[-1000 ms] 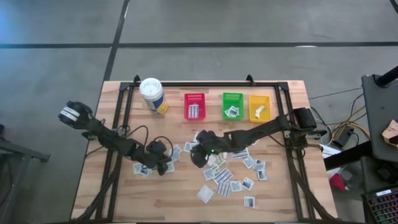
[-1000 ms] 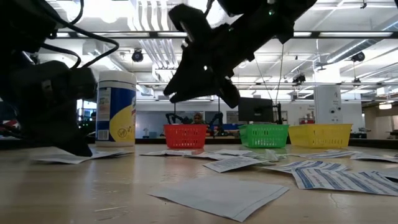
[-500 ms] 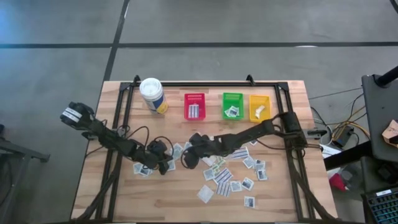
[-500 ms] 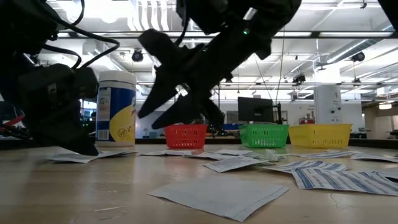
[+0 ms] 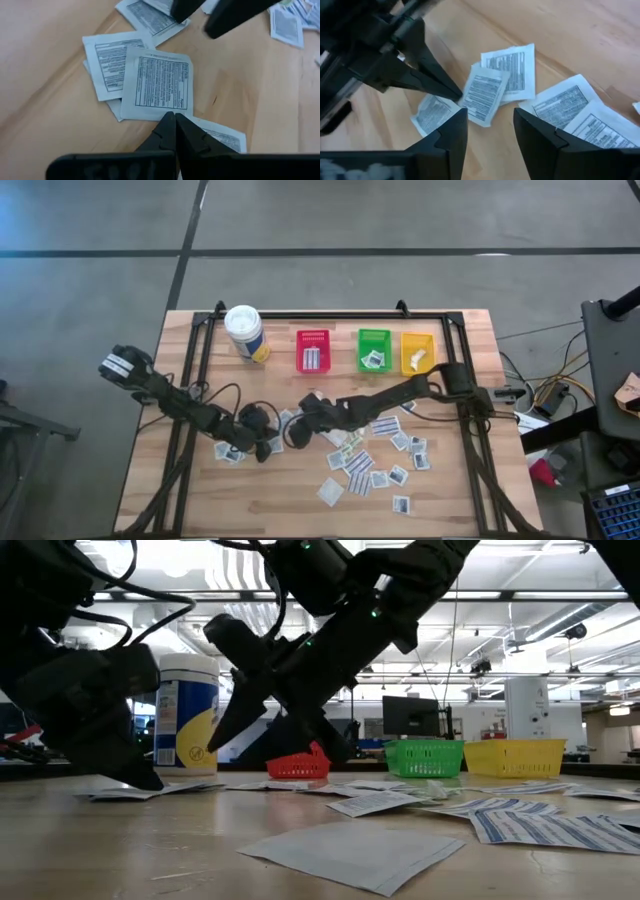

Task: Pick & Place First Aid Supplies
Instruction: Put the alcohol pad in the green bin

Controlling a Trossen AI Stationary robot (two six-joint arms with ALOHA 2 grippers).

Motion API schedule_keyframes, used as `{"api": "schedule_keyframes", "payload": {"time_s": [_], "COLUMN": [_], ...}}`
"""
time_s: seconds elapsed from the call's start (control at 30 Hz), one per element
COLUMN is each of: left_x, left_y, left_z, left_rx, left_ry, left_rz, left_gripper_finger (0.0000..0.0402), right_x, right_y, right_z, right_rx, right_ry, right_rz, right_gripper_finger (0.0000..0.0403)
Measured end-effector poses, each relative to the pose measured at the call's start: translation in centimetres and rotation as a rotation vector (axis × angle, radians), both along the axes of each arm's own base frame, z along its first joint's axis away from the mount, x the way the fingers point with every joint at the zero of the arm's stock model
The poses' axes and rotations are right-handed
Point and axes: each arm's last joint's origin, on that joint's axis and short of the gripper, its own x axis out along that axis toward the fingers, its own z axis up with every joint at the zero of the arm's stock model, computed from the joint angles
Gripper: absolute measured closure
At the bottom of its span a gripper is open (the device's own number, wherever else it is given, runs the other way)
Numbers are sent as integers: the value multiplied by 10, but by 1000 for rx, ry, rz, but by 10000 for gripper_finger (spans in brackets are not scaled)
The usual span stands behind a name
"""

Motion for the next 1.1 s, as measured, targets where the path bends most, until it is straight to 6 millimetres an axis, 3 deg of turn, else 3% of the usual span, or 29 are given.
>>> {"api": "schedule_keyframes", "payload": {"time_s": [0.23, 0.57, 1.1], "left_x": [1, 6, 9], "left_y": [-1, -3, -5], "left_z": [1, 6, 0], "left_rx": [107, 112, 105], "left_ry": [-1, -61, -49], "left_rz": [-108, -173, -173], "left_gripper_finger": [401, 401, 401], "right_x": [-1, -2, 5], "right_y": [0, 0, 3], "right_z": [-2, -3, -27], "right_rx": [0, -6, 12], "right_ry": [5, 7, -36], "right_rz": [-1, -6, -45], "right_gripper_finger": [250, 250, 252]}}
